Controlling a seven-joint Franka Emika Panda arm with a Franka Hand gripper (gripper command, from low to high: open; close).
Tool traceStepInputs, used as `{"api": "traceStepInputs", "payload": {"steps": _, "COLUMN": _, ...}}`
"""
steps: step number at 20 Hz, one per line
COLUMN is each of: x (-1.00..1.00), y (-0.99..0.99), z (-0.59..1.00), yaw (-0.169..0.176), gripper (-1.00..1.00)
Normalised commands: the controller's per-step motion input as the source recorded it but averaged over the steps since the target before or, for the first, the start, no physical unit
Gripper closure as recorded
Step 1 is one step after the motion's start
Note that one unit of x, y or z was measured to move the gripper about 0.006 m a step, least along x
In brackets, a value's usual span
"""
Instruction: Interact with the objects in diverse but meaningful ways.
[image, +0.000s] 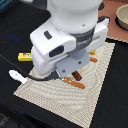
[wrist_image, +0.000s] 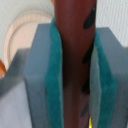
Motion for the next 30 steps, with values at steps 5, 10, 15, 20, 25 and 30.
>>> {"api": "traceStepInputs", "payload": {"steps": 5, "x": -0.37, "y": 0.57, "z": -0.09, "yaw": 0.028, "gripper": 1.00}}
{"api": "traceStepInputs", "payload": {"steps": 10, "x": -0.44, "y": 0.56, "z": -0.04, "yaw": 0.010, "gripper": 1.00}}
{"api": "traceStepInputs", "payload": {"steps": 15, "x": -0.52, "y": 0.58, "z": -0.08, "yaw": 0.000, "gripper": 1.00}}
{"api": "traceStepInputs", "payload": {"steps": 20, "x": -0.57, "y": 0.62, "z": -0.11, "yaw": 0.000, "gripper": 1.00}}
{"api": "traceStepInputs", "payload": {"steps": 25, "x": -0.58, "y": 0.61, "z": -0.11, "yaw": 0.001, "gripper": 1.00}}
{"api": "traceStepInputs", "payload": {"steps": 30, "x": -0.57, "y": 0.56, "z": -0.06, "yaw": 0.006, "gripper": 1.00}}
